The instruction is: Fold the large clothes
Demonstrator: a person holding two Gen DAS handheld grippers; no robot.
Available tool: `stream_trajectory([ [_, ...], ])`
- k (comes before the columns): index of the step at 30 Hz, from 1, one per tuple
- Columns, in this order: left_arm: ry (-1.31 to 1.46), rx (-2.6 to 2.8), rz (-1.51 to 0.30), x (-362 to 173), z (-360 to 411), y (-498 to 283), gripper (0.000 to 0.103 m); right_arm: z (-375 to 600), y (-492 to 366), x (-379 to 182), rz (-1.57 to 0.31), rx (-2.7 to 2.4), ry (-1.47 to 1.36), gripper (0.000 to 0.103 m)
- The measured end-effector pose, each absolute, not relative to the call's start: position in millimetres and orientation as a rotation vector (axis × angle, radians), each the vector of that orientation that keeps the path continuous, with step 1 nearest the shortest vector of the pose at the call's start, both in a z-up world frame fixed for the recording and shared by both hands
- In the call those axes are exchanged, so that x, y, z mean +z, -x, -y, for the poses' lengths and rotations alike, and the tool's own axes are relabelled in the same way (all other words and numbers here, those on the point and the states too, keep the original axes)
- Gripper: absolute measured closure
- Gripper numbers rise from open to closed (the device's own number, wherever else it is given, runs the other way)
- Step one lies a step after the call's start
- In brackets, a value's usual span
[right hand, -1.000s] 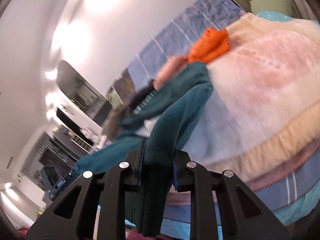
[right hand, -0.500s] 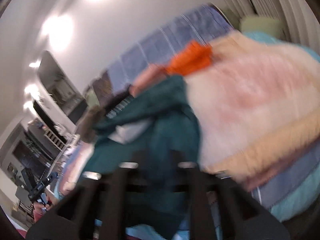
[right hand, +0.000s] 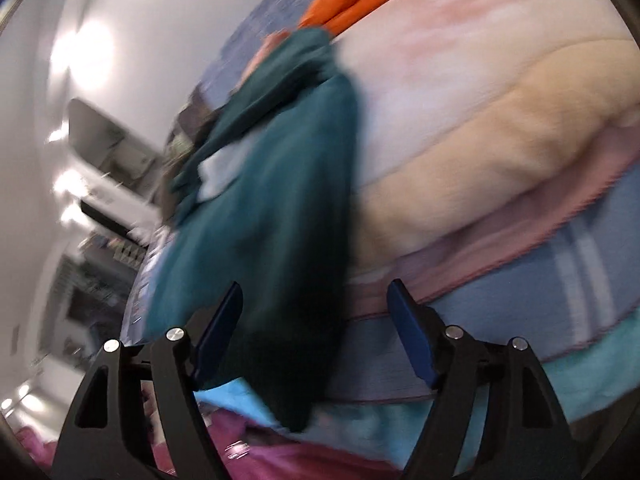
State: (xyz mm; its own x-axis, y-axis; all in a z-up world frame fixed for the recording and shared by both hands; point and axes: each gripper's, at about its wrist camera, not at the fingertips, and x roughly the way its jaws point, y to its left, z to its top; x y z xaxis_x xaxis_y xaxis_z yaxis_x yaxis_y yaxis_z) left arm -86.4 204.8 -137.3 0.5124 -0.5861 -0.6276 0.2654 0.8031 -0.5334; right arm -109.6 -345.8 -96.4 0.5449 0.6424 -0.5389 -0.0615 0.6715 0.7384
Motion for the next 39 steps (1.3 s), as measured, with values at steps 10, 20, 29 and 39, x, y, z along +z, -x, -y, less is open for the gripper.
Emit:
stream_trajectory([
  [10,0.385,-0.514,-0.551,-39.1,-210.4,96.1,0.085,375.1,118.1,-2.0,-0.595,0.432,-0.811,0.085],
  [20,0.365,-0.498,-0.547,-18.6,-207.7,84.9,0.084,373.2,103.7,12.1,-0.563,0.463,-0.849,0.085],
  [29,0.353,-0.481,-0.501,23.5,-206.9,49.6,0.084,372.0,50.2,56.3,-0.491,0.496,-0.812,0.084],
  [39,0.298,-0.386,-0.512,68.9,-198.0,-73.3,0.083,358.3,-102.0,88.1,-0.521,0.411,-0.72,0.084],
])
